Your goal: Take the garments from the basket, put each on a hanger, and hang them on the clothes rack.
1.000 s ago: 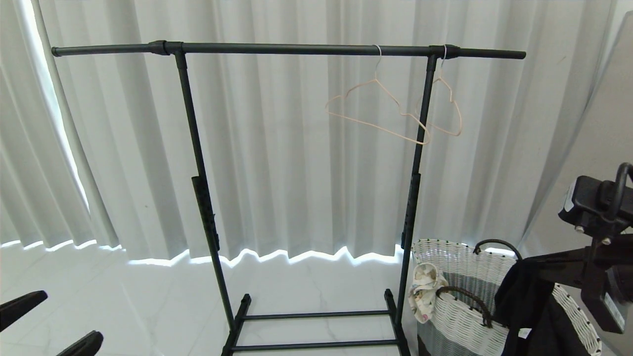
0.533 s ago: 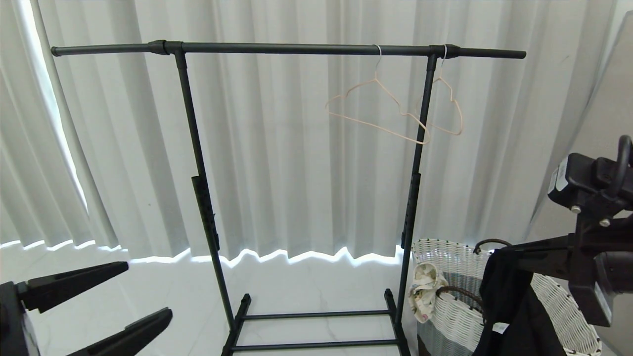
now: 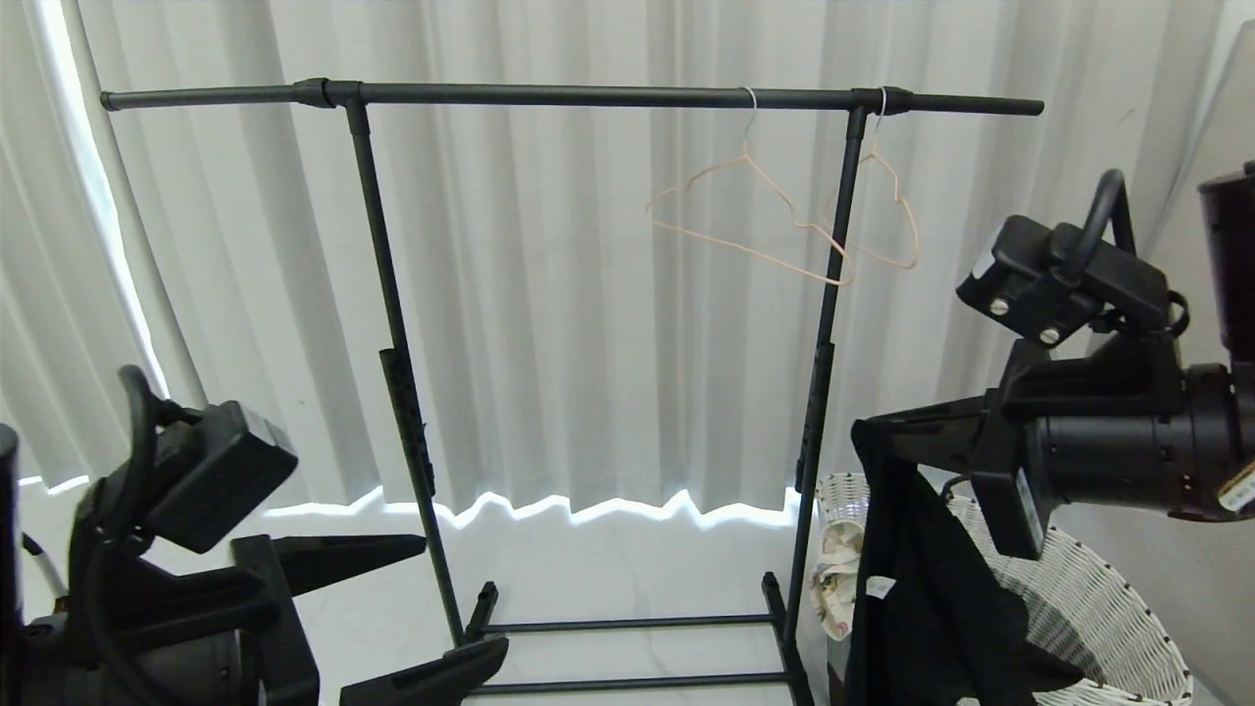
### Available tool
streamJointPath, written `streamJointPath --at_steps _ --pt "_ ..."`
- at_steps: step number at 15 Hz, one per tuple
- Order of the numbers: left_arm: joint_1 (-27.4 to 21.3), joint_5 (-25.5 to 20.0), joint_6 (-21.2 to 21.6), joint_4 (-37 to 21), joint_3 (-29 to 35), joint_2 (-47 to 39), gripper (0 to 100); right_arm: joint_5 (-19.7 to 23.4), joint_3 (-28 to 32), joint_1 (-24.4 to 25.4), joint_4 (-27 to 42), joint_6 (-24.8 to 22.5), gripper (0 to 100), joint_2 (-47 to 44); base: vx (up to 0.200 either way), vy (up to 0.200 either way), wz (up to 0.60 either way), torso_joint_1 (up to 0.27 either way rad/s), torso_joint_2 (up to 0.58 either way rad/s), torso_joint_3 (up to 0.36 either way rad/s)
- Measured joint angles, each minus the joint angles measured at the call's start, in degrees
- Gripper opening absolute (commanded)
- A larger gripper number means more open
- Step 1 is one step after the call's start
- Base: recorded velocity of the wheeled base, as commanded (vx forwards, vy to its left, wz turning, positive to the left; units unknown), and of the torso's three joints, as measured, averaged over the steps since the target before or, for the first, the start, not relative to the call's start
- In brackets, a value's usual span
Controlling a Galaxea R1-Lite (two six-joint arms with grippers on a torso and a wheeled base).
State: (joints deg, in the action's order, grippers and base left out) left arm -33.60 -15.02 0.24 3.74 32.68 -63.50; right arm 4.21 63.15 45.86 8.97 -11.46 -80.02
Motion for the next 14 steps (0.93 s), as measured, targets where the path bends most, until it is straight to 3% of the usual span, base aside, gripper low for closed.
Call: streamJointPath --at_steps 2,8,12,14 --pt "-3.1 0.0 -2.3 1.1 1.0 -2.6 100 0.0 3.8 1.5 -0.2 0.9 0 -2.7 0.0 0.0 0.0 0.0 0.0 0.0" --pt "-11.6 1.2 -11.8 14.2 3.3 -12.2 100 0.0 12.1 6.6 -0.2 3.5 0 -8.1 0.0 0.0 0.0 0.0 0.0 0.0" --pt "-13.1 3.8 -13.0 22.0 7.4 -22.2 100 0.0 13.9 9.1 -0.2 4.4 0 -9.6 0.0 0.0 0.0 0.0 0.0 0.0" --pt "-12.4 9.2 -13.1 22.5 8.9 -26.8 100 -0.1 14.0 9.4 -0.2 4.5 0 -9.7 0.0 0.0 0.0 0.0 0.0 0.0"
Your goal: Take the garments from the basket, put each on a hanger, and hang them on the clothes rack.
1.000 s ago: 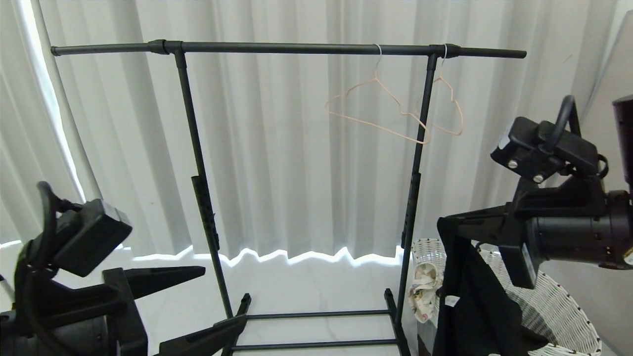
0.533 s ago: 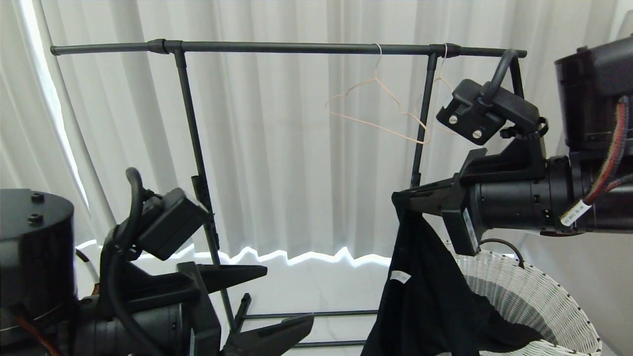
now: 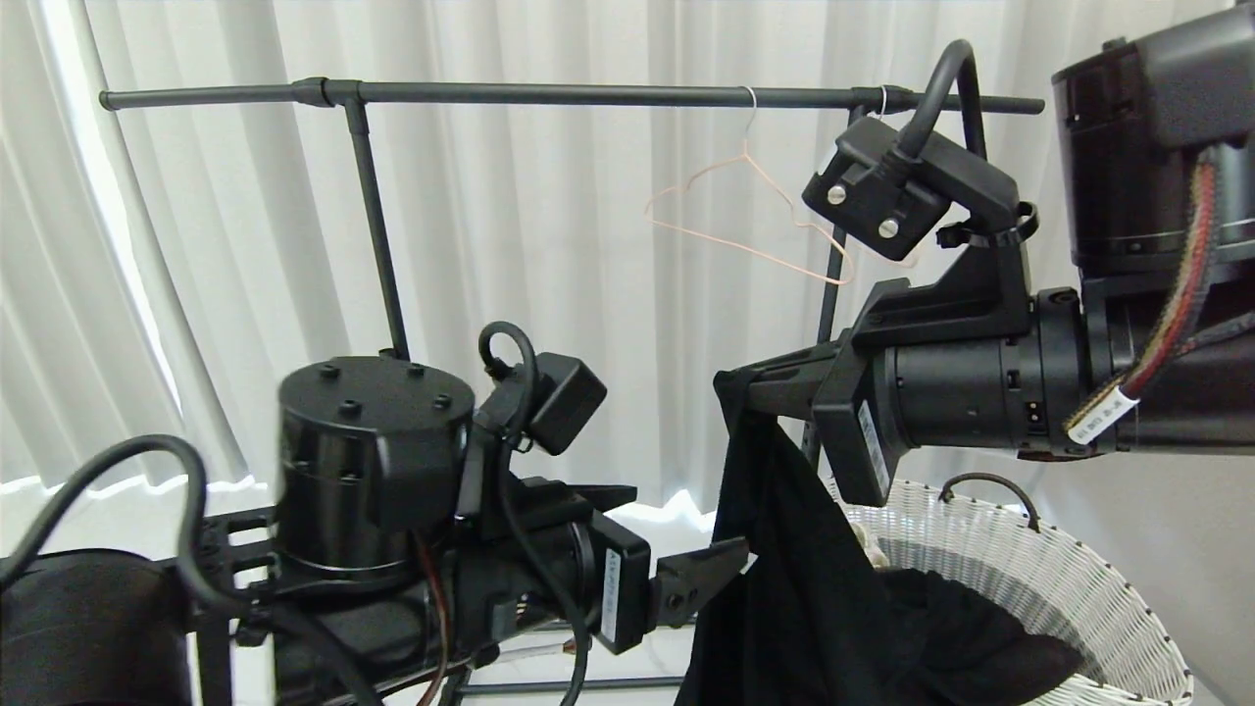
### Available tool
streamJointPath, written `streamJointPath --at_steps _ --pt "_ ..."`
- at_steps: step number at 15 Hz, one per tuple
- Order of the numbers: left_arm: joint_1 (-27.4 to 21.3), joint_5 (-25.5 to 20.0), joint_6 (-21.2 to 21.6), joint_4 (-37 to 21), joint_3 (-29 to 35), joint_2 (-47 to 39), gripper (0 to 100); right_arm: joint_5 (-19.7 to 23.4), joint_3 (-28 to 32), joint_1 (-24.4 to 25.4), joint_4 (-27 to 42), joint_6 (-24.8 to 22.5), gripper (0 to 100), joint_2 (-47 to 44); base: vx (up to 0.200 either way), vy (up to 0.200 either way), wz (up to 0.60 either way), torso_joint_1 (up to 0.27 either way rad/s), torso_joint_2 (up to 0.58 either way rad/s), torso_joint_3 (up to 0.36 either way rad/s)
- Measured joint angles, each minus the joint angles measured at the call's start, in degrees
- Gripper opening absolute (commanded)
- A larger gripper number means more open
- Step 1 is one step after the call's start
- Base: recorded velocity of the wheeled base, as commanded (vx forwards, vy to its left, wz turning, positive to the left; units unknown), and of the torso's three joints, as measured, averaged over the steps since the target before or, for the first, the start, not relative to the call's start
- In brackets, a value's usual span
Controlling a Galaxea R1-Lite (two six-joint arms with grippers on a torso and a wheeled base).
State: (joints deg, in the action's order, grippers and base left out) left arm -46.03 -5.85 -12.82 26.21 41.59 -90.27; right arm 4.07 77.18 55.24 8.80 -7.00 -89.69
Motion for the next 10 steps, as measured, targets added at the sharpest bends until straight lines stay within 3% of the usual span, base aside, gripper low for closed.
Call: streamJointPath --at_steps 3,6,10 --pt "0.7 3.3 0.1 0.1 -2.0 -4.2 100 -2.7 0.1 0.1 0.0 0.0 0 0.0 0.0 0.0 0.0 0.0 0.0 0.0" --pt "0.8 3.7 0.2 0.1 -6.8 -5.3 100 -3.0 0.0 0.1 -0.1 0.1 0 0.4 0.0 0.0 0.0 0.0 0.0 0.0" --pt "0.4 9.2 0.3 0.3 -10.6 -5.1 100 -3.0 -0.1 0.1 0.0 0.1 0 0.9 0.0 0.0 0.0 0.0 0.0 0.0"
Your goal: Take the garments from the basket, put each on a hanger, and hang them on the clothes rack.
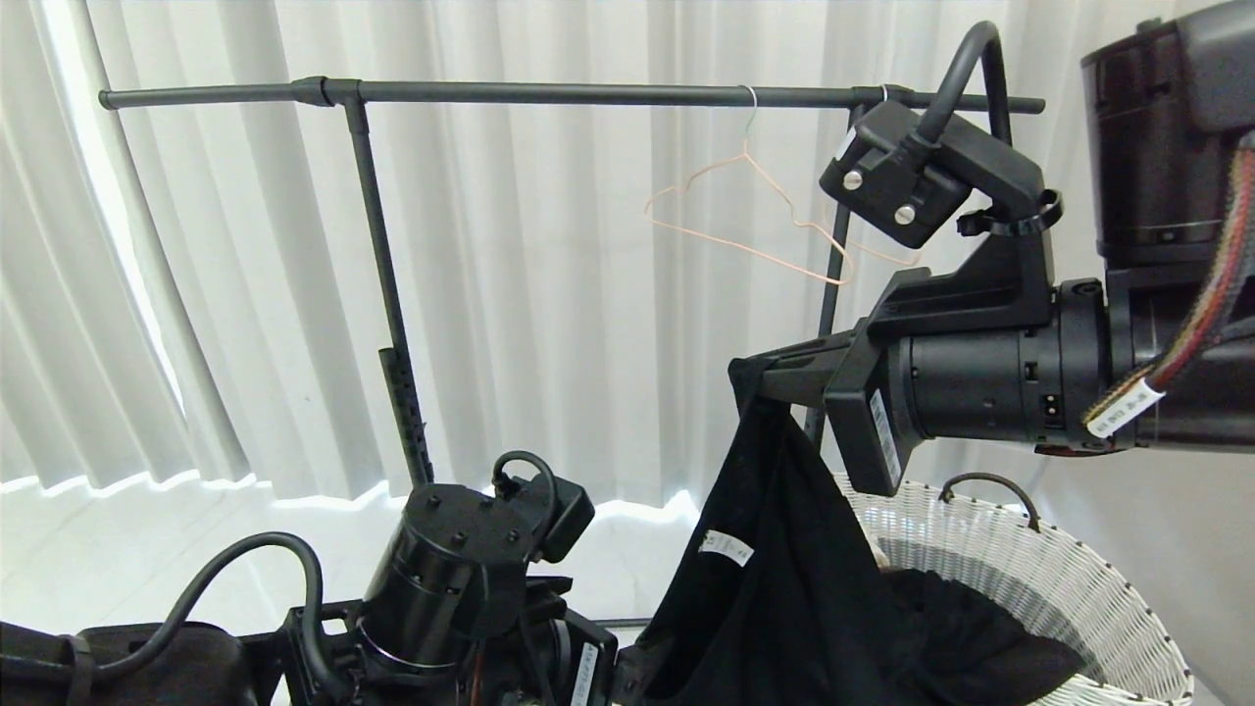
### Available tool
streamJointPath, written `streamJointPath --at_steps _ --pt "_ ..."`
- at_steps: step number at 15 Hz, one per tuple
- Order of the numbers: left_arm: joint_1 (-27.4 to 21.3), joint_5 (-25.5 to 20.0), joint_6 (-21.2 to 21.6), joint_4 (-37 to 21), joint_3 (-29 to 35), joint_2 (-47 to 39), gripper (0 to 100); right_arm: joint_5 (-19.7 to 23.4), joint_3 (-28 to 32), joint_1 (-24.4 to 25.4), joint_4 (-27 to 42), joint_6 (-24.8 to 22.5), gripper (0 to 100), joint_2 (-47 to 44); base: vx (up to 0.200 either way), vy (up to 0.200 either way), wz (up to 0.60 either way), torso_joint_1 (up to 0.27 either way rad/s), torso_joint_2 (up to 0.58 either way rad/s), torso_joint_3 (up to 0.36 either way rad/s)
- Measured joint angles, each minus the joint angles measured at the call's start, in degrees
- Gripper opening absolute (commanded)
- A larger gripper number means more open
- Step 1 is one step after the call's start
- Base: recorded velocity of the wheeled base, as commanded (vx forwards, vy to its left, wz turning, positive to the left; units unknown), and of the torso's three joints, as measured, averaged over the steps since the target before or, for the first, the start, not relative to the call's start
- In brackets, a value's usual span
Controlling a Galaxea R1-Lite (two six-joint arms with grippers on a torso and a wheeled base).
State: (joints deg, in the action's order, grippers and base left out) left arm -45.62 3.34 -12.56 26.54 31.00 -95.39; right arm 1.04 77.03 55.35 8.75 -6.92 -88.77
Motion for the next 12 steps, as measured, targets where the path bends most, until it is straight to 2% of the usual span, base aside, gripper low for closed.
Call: streamJointPath --at_steps 2,3,5,9,12 --pt "-0.3 1.7 0.0 0.7 -0.3 0.1 100 0.0 -0.1 0.0 0.0 0.0 0 0.2 0.0 0.0 0.0 0.0 0.0 0.0" --pt "-0.4 1.9 0.0 1.1 -0.4 0.2 0 0.0 -0.2 0.0 0.0 0.0 0 0.2 0.0 0.0 0.0 0.0 0.0 0.0" --pt "-0.4 2.7 0.0 1.7 -0.5 0.5 0 -0.9 -0.4 0.0 0.0 0.0 0 0.3 0.0 0.0 0.0 0.0 0.0 0.0" --pt "-0.4 7.6 0.0 2.9 -0.5 1.7 0 -2.7 -2.0 -0.1 0.0 0.1 0 0.8 0.0 0.0 0.0 0.0 0.0 0.0" --pt "-0.4 7.0 0.3 1.8 -0.3 6.1 0 -3.3 -3.7 -0.1 0.0 0.1 0 1.8 0.0 0.0 0.0 0.0 0.0 0.0"
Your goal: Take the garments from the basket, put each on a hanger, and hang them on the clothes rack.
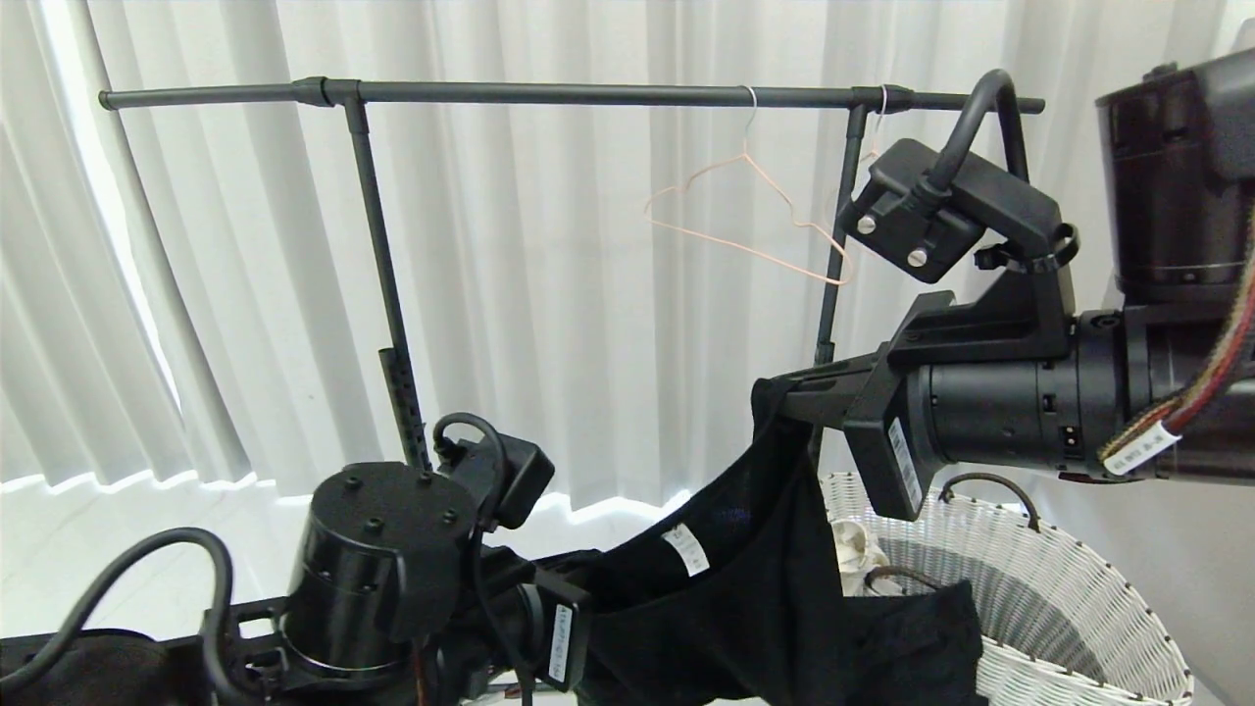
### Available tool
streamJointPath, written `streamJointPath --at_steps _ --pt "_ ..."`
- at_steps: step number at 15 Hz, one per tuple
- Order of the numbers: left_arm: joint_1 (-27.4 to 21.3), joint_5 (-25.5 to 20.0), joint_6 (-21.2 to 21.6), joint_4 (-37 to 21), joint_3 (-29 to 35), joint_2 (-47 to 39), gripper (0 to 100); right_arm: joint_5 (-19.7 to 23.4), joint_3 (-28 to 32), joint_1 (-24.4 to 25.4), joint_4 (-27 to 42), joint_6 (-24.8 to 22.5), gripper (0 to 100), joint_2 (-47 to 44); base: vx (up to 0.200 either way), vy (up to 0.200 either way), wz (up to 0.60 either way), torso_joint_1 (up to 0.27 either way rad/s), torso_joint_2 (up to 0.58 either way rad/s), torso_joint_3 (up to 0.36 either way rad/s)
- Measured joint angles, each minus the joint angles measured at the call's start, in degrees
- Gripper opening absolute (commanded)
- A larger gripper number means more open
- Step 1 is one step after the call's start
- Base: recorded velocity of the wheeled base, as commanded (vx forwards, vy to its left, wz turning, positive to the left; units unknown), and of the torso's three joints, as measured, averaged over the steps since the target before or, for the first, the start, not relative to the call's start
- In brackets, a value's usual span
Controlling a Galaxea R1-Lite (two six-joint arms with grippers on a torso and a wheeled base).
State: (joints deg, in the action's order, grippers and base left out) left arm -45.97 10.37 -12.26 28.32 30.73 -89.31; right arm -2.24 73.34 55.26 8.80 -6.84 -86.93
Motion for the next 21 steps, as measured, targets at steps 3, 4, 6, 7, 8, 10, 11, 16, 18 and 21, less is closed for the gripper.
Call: streamJointPath --at_steps 3,4,6,7,8,10,11,16,18,21 --pt "0.0 -0.9 0.1 -13.7 4.5 6.4 0 -2.1 -0.4 -0.3 0.0 0.1 0 0.9 0.0 0.0 0.0 0.0 0.0 0.0" --pt "0.0 -1.3 0.2 -20.2 8.6 8.1 0 -3.4 -0.9 -0.7 0.0 0.2 0 1.3 0.0 0.0 0.0 0.0 0.0 0.0" --pt "0.0 -1.6 0.2 -31.2 19.0 10.6 0 -6.1 -2.1 -2.2 0.2 0.2 0 2.5 0.0 0.0 0.0 0.0 0.0 0.0" --pt "0.0 -1.7 0.8 -34.8 24.5 11.1 0 -6.6 -2.4 -3.3 0.3 0.2 0 3.3 0.0 0.0 0.0 0.0 0.0 0.0" --pt "0.0 -1.6 2.3 -36.9 29.3 11.0 0 -7.1 -2.5 -4.4 0.3 0.1 0 4.0 0.0 0.0 0.0 0.0 0.0 0.0" --pt "0.0 -0.9 7.7 -38.8 37.5 9.3 0 -8.7 -2.5 -6.4 0.3 0.1 0 5.5 0.0 0.0 0.0 0.0 0.0 0.0" --pt "0.1 -0.1 10.7 -39.1 41.0 8.0 0 -9.4 -2.2 -7.1 0.4 0.1 0 6.6 0.0 0.0 0.0 0.0 0.0 0.0" --pt "0.2 0.4 15.7 -32.9 45.0 4.6 0 -9.7 0.9 -8.0 0.3 -0.1 0 11.6 0.0 0.0 0.0 0.0 0.0 0.0" --pt "1.0 0.3 19.7 -28.5 43.8 4.3 0 -9.6 0.9 -7.8 0.4 -0.3 0 13.1 0.0 0.0 0.0 0.0 0.0 0.0" --pt "1.4 0.4 21.0 -26.7 40.9 4.6 0 -9.5 0.9 -7.6 0.5 -0.4 0 13.9 0.0 0.0 0.0 0.0 0.0 0.0"
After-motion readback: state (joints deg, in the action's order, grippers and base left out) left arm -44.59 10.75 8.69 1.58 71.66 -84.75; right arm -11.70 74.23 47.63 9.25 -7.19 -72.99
